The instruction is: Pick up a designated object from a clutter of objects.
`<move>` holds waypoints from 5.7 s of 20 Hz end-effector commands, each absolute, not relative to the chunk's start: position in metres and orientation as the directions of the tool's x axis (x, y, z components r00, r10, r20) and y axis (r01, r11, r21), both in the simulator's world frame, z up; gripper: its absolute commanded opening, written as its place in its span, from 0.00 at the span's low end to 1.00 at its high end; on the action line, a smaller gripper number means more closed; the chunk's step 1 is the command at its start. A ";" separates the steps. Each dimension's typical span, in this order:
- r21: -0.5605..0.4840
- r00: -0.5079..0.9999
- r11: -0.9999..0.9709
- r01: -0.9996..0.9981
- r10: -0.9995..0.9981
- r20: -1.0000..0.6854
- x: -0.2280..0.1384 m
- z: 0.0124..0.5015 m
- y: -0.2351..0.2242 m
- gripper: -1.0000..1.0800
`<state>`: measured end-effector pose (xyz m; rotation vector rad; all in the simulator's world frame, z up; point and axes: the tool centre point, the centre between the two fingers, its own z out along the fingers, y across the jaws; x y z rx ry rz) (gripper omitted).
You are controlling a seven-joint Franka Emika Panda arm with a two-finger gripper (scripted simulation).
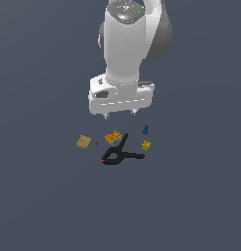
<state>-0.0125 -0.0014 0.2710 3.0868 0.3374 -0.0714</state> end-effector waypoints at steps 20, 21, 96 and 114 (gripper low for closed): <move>0.006 0.548 -0.548 0.836 0.836 -0.025 -0.079 0.139 0.106 0.96; 0.005 0.519 -0.519 0.855 0.855 -0.023 -0.084 0.133 0.110 0.96; -0.002 0.233 -0.233 0.972 0.972 0.002 -0.123 0.148 0.154 0.00; -0.002 0.233 -0.233 0.973 0.973 0.003 -0.108 0.311 0.170 0.00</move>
